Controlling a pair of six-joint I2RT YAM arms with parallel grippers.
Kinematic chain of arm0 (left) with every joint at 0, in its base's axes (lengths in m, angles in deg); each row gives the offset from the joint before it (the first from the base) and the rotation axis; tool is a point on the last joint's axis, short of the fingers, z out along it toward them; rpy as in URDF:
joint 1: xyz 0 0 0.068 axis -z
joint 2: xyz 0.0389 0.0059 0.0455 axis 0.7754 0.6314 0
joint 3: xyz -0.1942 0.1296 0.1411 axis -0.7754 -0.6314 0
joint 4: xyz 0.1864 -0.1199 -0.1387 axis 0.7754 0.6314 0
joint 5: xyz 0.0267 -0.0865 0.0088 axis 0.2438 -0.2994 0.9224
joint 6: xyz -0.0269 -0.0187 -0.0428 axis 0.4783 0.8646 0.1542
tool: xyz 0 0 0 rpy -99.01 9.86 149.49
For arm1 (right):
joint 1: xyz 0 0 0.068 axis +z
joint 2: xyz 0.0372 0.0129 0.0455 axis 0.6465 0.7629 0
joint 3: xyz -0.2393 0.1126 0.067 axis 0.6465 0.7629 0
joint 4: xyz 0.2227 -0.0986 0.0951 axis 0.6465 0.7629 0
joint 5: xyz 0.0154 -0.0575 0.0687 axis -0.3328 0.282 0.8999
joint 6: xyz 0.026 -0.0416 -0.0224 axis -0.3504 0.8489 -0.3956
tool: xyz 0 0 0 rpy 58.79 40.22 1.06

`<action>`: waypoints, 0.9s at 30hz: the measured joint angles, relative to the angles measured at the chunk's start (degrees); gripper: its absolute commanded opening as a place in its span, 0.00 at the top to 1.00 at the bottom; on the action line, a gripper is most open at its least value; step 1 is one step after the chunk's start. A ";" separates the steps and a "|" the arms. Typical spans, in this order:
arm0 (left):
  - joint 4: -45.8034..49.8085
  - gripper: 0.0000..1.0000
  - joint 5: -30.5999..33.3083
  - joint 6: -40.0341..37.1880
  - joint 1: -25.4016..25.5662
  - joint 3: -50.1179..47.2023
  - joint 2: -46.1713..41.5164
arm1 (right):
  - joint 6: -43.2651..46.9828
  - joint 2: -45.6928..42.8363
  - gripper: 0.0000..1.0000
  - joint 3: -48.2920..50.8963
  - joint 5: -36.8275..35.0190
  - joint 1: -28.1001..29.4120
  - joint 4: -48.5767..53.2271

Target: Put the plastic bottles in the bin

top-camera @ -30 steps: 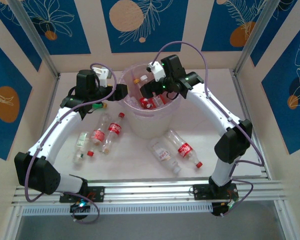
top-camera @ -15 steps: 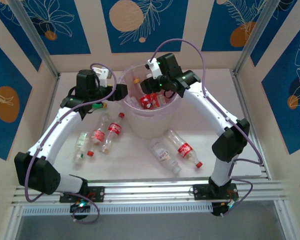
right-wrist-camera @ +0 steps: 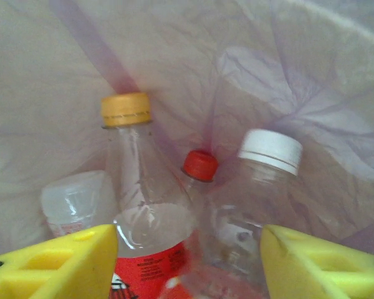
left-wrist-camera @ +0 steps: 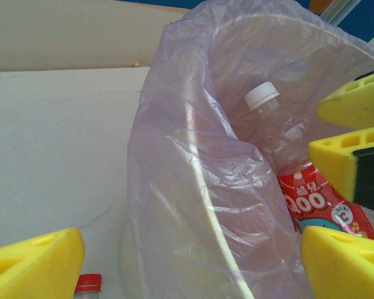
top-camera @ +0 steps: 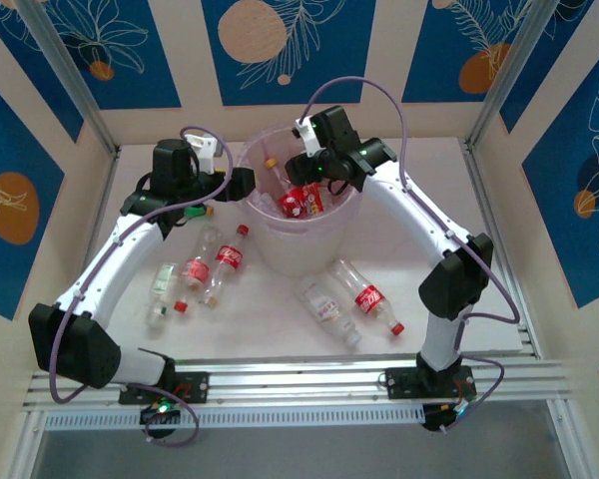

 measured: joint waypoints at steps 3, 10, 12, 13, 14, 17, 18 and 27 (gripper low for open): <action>0.00 0.11 0.00 -0.07 0.00 0.00 0.00 | -0.42 -0.81 0.33 -1.22 1.75 0.02 0.92; -0.02 0.11 0.00 -0.09 0.00 0.00 0.00 | -0.98 -5.81 0.30 -2.01 3.39 0.11 3.98; -0.02 0.11 0.00 -0.09 0.00 0.00 0.00 | -1.31 -7.76 0.30 -1.97 3.41 0.11 4.52; 0.00 0.11 0.00 -0.09 0.00 0.00 0.00 | -1.49 -8.94 0.30 -1.79 3.43 0.11 4.72; -0.02 0.11 0.00 -0.09 0.00 0.00 0.00 | -1.70 -10.23 0.30 -1.46 3.41 0.11 4.96; -0.02 0.11 0.00 -0.09 0.00 0.00 0.00 | -2.21 -14.60 0.29 0.44 3.34 0.11 5.35; -0.02 0.11 0.00 -0.09 0.00 0.00 0.00 | -2.38 -15.76 0.29 1.03 3.32 0.11 5.51; 0.00 0.11 0.00 -0.09 0.02 0.00 0.00 | -5.42 -28.04 0.29 10.67 1.11 -0.42 8.11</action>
